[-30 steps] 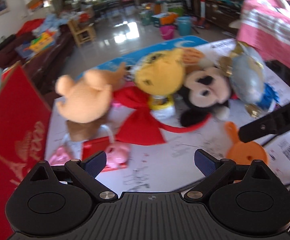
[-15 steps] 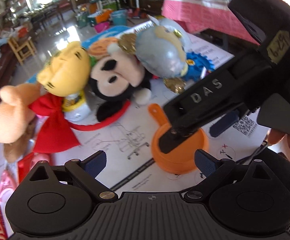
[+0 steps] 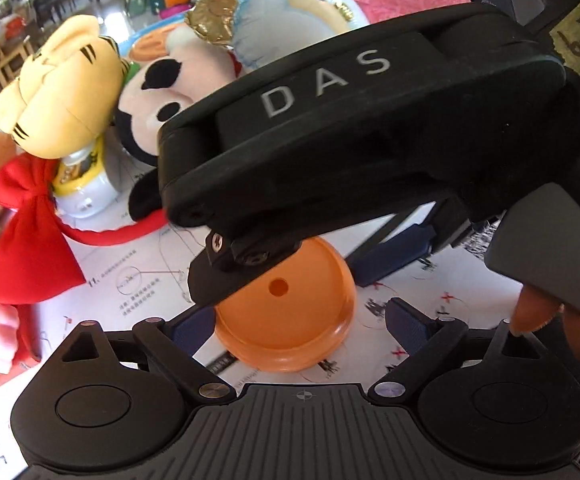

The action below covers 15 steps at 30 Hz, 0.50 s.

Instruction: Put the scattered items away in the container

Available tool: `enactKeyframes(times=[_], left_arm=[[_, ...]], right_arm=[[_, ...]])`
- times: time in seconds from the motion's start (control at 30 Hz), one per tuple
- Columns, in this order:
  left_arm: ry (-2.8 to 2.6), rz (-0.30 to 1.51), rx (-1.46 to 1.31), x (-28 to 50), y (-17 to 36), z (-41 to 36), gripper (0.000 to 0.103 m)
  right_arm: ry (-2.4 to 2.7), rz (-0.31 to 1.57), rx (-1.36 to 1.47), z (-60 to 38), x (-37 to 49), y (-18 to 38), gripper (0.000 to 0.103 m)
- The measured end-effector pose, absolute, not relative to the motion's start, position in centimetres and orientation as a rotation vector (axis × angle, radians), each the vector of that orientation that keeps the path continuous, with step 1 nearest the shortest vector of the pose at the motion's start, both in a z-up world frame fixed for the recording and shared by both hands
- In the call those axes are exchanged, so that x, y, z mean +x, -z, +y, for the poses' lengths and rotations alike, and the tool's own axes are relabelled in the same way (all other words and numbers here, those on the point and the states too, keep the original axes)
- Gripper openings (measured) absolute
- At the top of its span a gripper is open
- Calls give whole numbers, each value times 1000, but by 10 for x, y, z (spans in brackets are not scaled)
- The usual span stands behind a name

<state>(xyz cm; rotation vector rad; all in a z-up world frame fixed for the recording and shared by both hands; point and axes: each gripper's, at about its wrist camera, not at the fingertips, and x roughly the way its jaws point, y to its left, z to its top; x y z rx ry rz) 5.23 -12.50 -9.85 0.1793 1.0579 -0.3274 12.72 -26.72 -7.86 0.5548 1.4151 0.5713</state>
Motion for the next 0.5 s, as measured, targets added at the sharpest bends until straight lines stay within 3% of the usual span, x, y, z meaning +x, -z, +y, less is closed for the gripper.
enactKeyframes(times=[0.23,0.5], left_arm=[[326,1048,188,59,101,-113,88],[331,1036,217,66,106,-102,89]], right_arm=[[-568,1410,558,-265,134,79,102],[-552,1381,558,-255,136,78,103]])
